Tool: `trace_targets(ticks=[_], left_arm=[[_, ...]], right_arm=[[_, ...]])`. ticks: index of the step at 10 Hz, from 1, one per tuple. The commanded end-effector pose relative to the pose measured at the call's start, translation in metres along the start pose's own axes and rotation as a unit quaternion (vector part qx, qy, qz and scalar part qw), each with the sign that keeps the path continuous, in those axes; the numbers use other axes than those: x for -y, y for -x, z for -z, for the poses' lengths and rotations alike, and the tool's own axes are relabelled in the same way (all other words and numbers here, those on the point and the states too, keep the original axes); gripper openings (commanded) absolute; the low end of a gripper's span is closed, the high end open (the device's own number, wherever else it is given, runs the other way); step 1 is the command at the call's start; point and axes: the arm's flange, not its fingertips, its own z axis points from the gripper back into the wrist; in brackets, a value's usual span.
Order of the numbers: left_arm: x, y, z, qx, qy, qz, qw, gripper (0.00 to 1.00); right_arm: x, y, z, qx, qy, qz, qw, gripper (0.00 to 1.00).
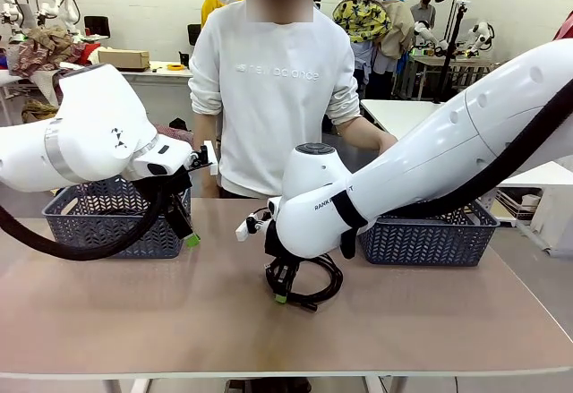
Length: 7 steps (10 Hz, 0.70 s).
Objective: Organize the cables according to human instructions.
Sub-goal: Pick up a bundle of cables and place it in the basket indicated by the human.
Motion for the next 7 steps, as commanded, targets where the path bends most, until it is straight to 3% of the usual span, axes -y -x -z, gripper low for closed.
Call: trace_targets(ticks=[1, 3, 7], left_arm=[[-0.001, 0.000, -0.002, -0.004, -0.001, -0.005, 1.000, 1.00], [-0.001, 0.000, -0.002, -0.004, -0.001, -0.005, 1.000, 1.00], [-0.001, 0.000, -0.002, -0.004, -0.001, -0.005, 1.000, 1.00]], right_arm=[[-0.002, -0.003, -0.002, -0.001, 0.005, 0.014, 1.000, 0.16], [-0.004, -0.001, -0.001, -0.004, -0.003, 0.016, 1.000, 0.00], [-0.026, 0.016, -0.048, 0.004, -0.007, -0.015, 1.000, 0.00]])
